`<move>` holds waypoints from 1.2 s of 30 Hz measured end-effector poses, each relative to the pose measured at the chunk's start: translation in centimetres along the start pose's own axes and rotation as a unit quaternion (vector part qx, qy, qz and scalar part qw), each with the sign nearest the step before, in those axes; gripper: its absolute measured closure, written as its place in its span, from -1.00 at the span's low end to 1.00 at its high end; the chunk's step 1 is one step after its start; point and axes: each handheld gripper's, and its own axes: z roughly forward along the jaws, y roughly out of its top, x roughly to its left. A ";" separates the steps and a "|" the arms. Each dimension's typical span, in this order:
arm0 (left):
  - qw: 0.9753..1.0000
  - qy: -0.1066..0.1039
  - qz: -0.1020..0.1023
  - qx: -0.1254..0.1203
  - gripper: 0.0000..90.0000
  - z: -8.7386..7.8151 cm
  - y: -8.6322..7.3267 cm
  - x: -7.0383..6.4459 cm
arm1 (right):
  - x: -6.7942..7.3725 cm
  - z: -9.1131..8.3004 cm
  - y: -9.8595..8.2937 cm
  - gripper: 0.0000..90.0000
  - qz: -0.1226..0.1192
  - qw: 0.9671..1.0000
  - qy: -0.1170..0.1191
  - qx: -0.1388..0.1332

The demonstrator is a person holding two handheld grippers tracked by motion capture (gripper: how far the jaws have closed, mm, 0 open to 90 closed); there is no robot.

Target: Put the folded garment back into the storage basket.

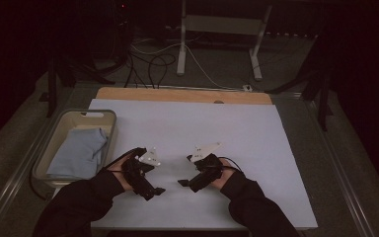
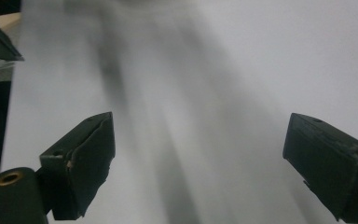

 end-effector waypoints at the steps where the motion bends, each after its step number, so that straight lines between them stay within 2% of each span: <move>1: 1.000 -0.001 0.001 0.002 -1.00 0.0 -0.1 -0.1 | 0.2 -0.1 -0.1 -0.80 0.006 1.000 0.002 0.002; 8: 1.000 0.005 0.008 0.010 -1.00 0.2 -0.6 -0.8 | 0.3 -0.9 -1.2 -0.80 -0.004 1.000 0.004 0.005; 12: 1.000 0.003 0.007 0.006 -1.00 0.1 -1.3 -0.9 | 0.3 -1.7 -2.3 -0.80 -0.005 1.000 0.016 0.000; 15: 1.000 0.002 0.006 -0.003 -1.00 0.2 -2.0 -1.0 | 0.4 -2.2 -3.2 -0.80 -0.006 1.000 0.014 0.000; 18: 1.000 -0.002 -0.003 -0.001 -1.00 0.6 -2.8 -1.0 | 0.5 -2.7 -4.1 -0.80 -0.008 1.000 0.015 0.004; 22: 1.000 -0.004 -0.003 0.004 -1.00 0.9 -3.6 -1.3 | 0.7 -3.6 -5.1 -0.80 -0.007 1.000 0.014 0.002; 26: 1.000 -0.006 -0.014 -0.009 -1.00 0.7 -4.5 -1.5 | 0.8 -4.6 -6.2 -0.80 0.001 1.000 0.007 0.001; 28: 1.000 -0.004 -0.014 -0.009 -1.00 0.7 -4.8 -1.5 | 0.8 -4.9 -6.5 -0.80 -0.001 1.000 0.004 0.004; 29: 1.000 0.000 -0.024 -0.007 -1.00 0.6 -5.2 -1.5 | 0.9 -5.5 -7.1 -0.80 0.017 1.000 0.005 -0.003; 36: 0.999 0.007 -0.036 -0.018 -1.00 0.2 -6.4 -1.4 | 0.7 -6.8 -8.5 -0.80 0.013 1.000 -0.012 -0.004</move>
